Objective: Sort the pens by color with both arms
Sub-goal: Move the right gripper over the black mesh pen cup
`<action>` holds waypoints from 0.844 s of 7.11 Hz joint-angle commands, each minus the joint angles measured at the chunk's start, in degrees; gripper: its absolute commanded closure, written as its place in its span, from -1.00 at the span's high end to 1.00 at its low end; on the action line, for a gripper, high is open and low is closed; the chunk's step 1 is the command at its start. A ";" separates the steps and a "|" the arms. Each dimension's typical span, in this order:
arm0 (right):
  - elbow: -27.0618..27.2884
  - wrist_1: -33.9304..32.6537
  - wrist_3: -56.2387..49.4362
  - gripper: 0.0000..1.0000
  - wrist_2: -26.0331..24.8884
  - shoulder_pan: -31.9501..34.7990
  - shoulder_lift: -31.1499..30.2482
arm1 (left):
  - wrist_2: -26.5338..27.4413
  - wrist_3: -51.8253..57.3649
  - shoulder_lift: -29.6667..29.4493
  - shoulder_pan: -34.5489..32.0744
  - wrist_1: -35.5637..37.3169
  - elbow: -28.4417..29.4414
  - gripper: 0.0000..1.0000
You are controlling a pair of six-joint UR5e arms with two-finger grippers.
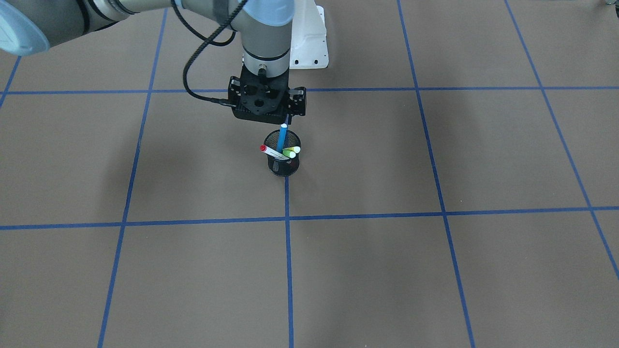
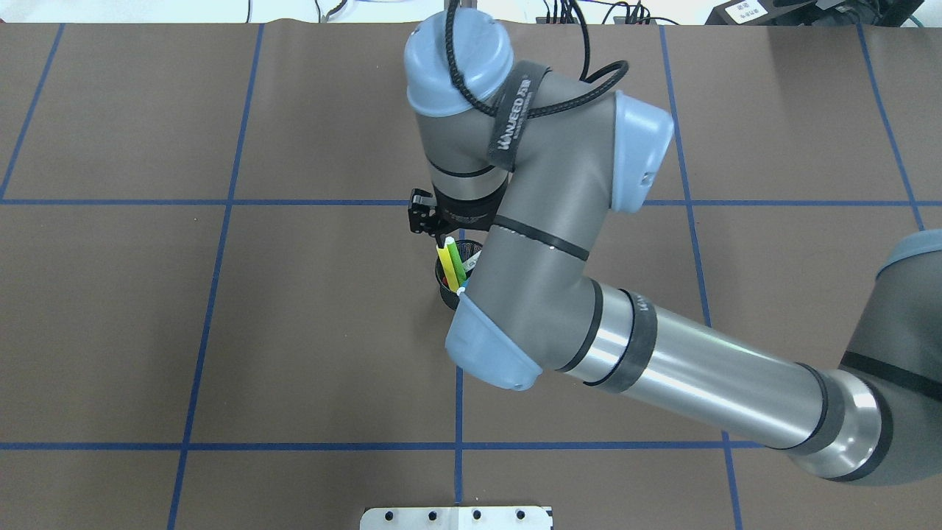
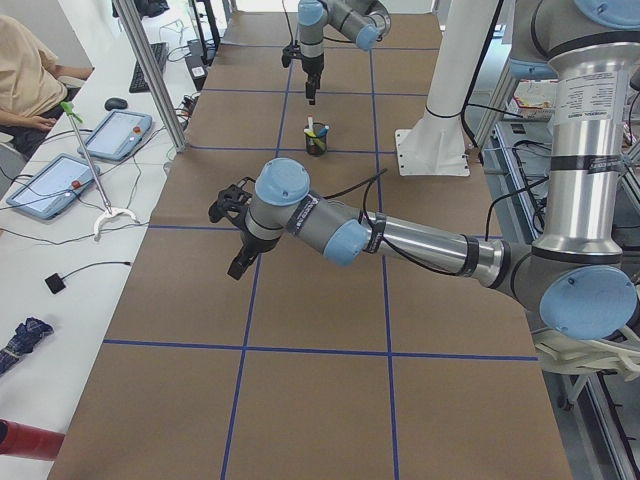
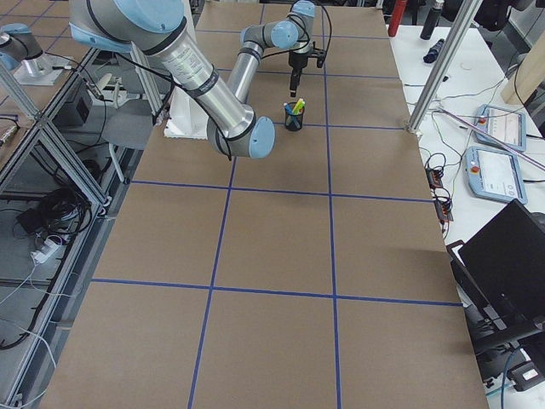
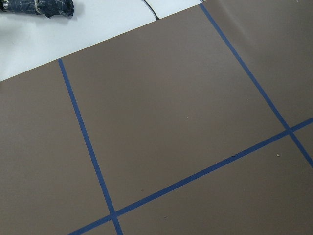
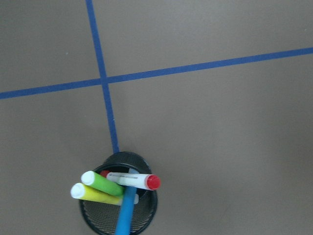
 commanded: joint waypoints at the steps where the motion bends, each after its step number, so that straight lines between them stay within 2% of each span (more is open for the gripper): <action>1: -4.36 5.93 -0.10 0.61 -0.22 -3.02 0.77 | 0.09 0.06 -0.25 0.00 0.00 -0.01 1.00; 2: -7.34 9.46 -0.10 0.42 -0.13 -3.37 0.59 | 0.09 0.06 -0.25 0.00 0.00 -0.01 1.00; 3: -7.89 9.75 -0.01 0.08 0.14 -3.29 0.24 | 0.09 0.15 -0.25 0.00 0.00 -0.10 1.00; 4: -7.98 9.84 -0.09 -0.14 0.40 -3.38 -0.72 | 0.09 0.06 -0.16 0.00 0.00 -0.10 1.00; 6: -7.72 9.32 -0.10 -0.15 1.45 -3.38 -1.17 | 0.09 0.06 -0.25 0.00 0.00 -0.19 1.00</action>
